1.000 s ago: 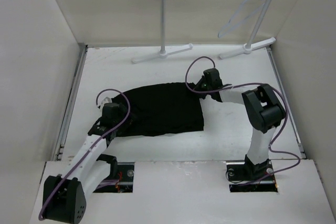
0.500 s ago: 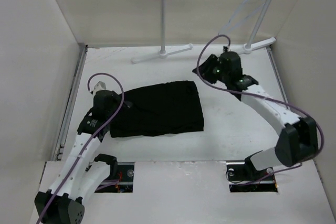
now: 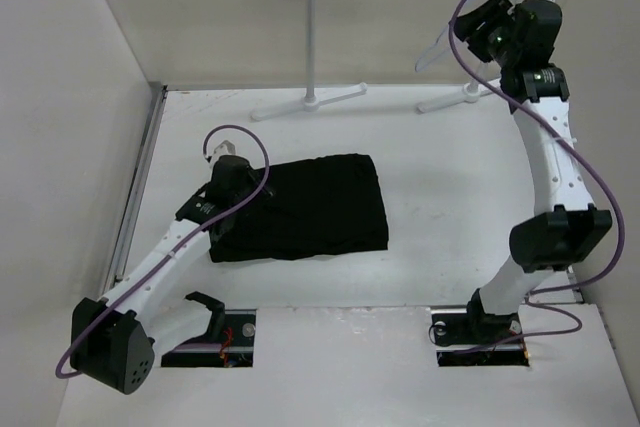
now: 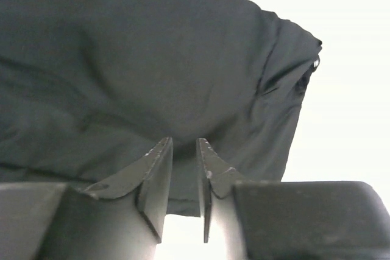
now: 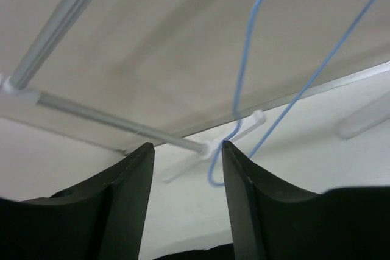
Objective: Place the trousers on the hanger
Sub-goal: Pick up the hanger from the clothesline.
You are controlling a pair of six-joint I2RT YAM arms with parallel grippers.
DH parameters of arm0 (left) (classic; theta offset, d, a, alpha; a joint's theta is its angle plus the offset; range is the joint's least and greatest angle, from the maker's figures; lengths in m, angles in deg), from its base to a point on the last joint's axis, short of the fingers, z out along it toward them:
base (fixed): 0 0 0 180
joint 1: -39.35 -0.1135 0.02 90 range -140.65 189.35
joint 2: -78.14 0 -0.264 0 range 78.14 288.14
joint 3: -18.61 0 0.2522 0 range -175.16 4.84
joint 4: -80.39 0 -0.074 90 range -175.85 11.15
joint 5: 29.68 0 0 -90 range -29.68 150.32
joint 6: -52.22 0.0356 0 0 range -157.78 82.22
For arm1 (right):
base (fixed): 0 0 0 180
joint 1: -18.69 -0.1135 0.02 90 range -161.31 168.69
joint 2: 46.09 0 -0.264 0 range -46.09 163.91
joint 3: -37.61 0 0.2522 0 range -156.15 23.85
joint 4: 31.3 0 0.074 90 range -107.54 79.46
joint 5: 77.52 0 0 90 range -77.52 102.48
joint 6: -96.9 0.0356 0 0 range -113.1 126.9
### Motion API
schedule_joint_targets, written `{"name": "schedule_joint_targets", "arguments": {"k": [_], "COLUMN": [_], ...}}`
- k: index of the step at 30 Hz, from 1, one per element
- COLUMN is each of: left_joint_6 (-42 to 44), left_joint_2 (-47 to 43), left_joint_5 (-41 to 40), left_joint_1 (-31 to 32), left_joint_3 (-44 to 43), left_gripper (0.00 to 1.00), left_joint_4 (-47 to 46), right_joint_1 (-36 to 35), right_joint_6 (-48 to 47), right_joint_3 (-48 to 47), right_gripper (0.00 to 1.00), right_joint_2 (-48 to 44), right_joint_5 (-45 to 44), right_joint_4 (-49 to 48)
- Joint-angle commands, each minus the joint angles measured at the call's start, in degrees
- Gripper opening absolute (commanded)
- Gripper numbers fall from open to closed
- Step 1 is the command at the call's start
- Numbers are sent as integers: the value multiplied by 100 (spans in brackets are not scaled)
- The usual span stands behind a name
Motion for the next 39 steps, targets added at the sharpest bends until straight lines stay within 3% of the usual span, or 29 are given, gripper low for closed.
{"name": "schedule_joint_targets", "arguments": {"k": [1, 4, 9, 22, 26, 29, 32, 39], "left_joint_6": [21, 13, 30, -66, -119, -137, -163, -181], "left_joint_2": [0, 17, 149, 114, 9, -53, -71, -36], "left_joint_5": [-102, -49, 13, 13, -5, -22, -31, -40], "left_joint_1": [31, -39, -92, -75, -84, -84, -92, -92], "left_joint_3": [-208, -155, -164, 73, 135, 170, 179, 109], "left_gripper": [24, 28, 29, 29, 29, 29, 29, 30], "left_joint_4": [-278, -278, -287, -349, -322, -287, -269, -340], "right_joint_1": [241, 320, 294, 233, 224, 180, 136, 101], "right_joint_6": [-242, -434, -567, -479, -514, -549, -628, -1216], "right_joint_3": [-821, -1655, -2228, -1746, -1684, -1658, -1579, -1605], "right_gripper": [58, 65, 64, 40, 38, 21, 14, 7], "right_joint_2": [474, 1088, 1652, 1951, 2074, 2057, 1926, 1486], "right_joint_5": [27, 272, 852, 1222, 1372, 1424, 1433, 1512], "right_joint_4": [696, 1083, 1005, 205, 56, -32, -287, -533]}}
